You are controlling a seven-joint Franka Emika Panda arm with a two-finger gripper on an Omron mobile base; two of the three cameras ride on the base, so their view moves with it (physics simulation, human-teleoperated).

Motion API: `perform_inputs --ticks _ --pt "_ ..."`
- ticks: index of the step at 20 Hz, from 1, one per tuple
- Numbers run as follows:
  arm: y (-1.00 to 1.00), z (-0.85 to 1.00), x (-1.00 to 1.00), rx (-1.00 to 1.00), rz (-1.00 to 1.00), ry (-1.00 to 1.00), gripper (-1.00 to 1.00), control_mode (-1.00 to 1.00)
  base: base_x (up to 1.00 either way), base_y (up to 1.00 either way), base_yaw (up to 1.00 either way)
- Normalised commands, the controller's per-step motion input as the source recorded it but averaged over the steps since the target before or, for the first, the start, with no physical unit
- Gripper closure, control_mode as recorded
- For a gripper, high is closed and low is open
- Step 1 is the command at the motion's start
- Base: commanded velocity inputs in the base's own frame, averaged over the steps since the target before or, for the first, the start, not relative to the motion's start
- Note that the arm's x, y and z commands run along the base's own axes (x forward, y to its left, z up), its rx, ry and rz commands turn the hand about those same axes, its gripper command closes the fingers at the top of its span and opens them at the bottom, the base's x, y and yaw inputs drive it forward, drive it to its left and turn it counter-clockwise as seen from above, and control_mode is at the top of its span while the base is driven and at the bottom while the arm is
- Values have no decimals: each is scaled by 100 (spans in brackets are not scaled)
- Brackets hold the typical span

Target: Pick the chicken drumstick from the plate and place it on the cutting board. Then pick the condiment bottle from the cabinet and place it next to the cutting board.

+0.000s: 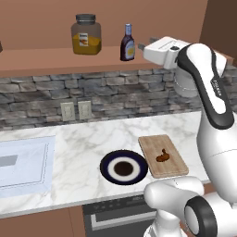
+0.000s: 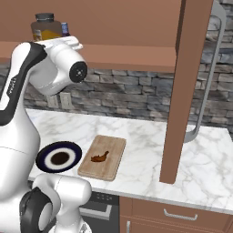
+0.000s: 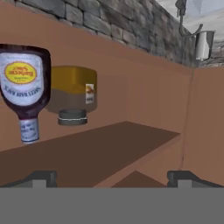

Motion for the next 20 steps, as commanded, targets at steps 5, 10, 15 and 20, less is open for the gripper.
perform_inputs --ticks 5,10,15,20 --pt "0 0 18 0 -2 0 -100 -100 0 0 0" --pt "0 0 21 0 -2 0 -100 -100 0 0 0" --pt "0 0 21 0 -3 0 -100 -100 0 0 0" --pt "0 0 21 0 -2 0 -100 -100 0 0 0"
